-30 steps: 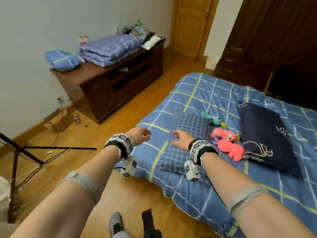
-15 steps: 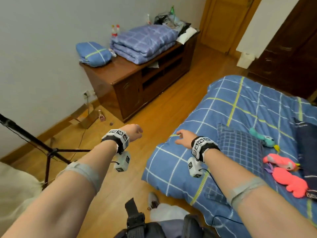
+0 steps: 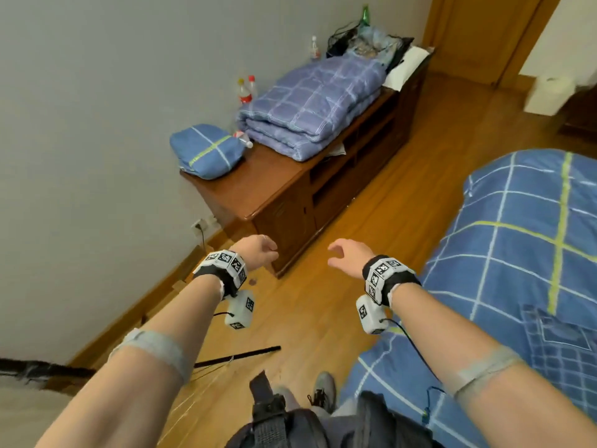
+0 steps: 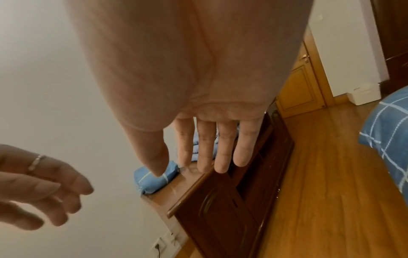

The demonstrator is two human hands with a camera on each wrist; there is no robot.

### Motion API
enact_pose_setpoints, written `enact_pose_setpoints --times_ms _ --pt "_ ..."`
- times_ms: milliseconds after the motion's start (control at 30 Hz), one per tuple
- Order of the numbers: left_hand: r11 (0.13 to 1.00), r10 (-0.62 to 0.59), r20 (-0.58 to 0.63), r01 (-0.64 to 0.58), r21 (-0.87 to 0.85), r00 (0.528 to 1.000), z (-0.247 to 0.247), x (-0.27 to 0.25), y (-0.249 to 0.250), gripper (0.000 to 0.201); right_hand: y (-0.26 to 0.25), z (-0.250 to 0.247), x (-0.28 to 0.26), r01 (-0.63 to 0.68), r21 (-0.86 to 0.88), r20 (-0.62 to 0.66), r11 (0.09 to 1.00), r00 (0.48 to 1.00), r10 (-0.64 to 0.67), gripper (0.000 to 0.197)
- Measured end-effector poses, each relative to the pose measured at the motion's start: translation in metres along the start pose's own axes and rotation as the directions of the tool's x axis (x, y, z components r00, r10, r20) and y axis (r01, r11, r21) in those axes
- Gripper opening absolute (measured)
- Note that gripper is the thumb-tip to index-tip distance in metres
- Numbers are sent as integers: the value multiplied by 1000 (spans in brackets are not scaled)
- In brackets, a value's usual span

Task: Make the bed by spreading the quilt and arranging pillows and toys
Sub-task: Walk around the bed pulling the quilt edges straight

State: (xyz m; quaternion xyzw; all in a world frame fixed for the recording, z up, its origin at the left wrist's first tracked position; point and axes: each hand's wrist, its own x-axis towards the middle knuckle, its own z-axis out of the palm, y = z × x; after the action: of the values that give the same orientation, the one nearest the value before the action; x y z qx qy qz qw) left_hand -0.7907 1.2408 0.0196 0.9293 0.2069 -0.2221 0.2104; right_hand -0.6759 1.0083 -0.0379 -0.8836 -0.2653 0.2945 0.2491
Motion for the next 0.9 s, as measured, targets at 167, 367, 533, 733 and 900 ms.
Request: enact_pose_setpoints --times_ms 167,367,533,733,900 --pt "983 186 23 -186 -4 982 -51 113 63 32 30 -90 65 -53 64 -56 997 997 57 38" --pt "931 344 181 -360 67 921 -81 279 178 34 134 -186 132 -266 167 -151 949 945 291 38" --pt "836 494 255 -534 121 831 -112 428 306 34 218 -273 197 -408 287 -221 867 852 475 38" --pt "698 603 366 -691 189 709 -168 589 479 35 305 -406 266 -499 460 -276 735 706 652 36" --pt "526 672 486 -822 219 559 -174 675 635 33 389 -491 288 -547 606 -281 578 532 798 40"
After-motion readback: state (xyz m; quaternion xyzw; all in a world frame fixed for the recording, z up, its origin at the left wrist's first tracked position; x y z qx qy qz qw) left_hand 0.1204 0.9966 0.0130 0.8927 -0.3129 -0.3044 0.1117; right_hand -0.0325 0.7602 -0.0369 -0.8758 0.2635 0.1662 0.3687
